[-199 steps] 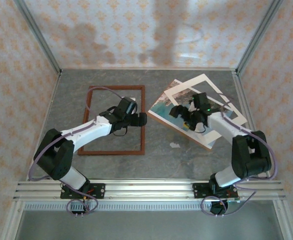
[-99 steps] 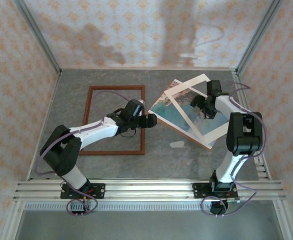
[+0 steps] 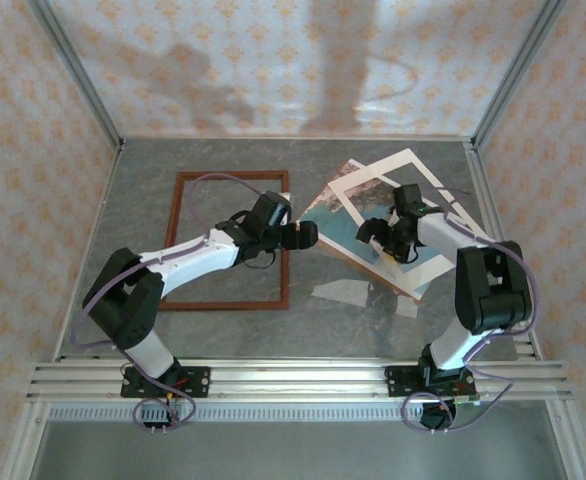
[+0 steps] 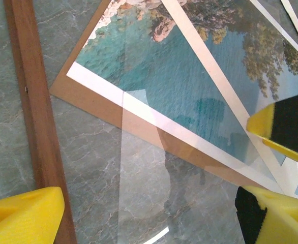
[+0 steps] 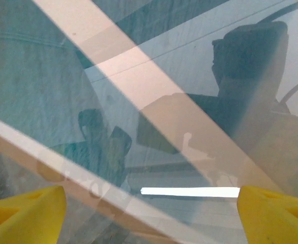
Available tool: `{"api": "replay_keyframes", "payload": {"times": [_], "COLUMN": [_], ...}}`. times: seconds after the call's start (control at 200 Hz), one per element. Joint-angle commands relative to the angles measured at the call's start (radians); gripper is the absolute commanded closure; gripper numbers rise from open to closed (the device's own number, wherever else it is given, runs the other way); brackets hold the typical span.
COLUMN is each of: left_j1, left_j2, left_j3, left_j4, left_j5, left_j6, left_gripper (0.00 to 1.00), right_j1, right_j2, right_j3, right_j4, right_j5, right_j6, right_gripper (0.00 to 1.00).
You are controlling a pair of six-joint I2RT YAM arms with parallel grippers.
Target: Put the photo into the frame
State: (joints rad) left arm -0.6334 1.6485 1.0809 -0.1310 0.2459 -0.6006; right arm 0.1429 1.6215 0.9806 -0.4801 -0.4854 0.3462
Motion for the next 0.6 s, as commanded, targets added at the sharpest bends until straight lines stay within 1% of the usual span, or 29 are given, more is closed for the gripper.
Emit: {"api": "replay_keyframes", "payload": {"times": [0.0,0.16,0.245,0.34,0.355,0.375,0.4,0.596], "left_j1": [-0.004,-0.027,-0.043,-0.059,-0.06,-0.063,-0.064,-0.076], "left_j2": [0.036,0.109,0.168,0.24,0.252,0.255,0.294,0.398], "left_j3": [0.048,0.117,0.183,0.265,0.277,0.294,0.313,0.406], "left_j4": [-0.019,-0.026,-0.056,-0.099,-0.107,-0.12,-0.133,-0.182], "left_j5": [0.031,0.065,0.08,0.083,0.08,0.076,0.071,0.067], "left_j6": [0.025,0.039,0.053,0.061,0.085,0.089,0.094,0.104], "left_gripper": [0.12,0.14,0.15,0.16,0.16,0.17,0.17,0.19], "right_j1": [-0.043,-0.207,-0.263,-0.285,-0.285,-0.286,-0.288,-0.294], "right_j2": [-0.078,-0.021,0.029,0.098,0.11,0.125,0.145,0.258], "right_j3": [0.048,0.122,0.161,0.217,0.226,0.237,0.251,0.34], "right_j4": [-0.065,-0.076,-0.066,-0.066,-0.066,-0.066,-0.07,-0.086], "right_j5": [0.093,0.16,0.188,0.197,0.201,0.205,0.208,0.207], "right_j6": [-0.054,-0.08,-0.078,-0.077,-0.077,-0.077,-0.077,-0.081], "right_gripper": [0.11,0.11,0.11,0.11,0.12,0.12,0.12,0.13]}}
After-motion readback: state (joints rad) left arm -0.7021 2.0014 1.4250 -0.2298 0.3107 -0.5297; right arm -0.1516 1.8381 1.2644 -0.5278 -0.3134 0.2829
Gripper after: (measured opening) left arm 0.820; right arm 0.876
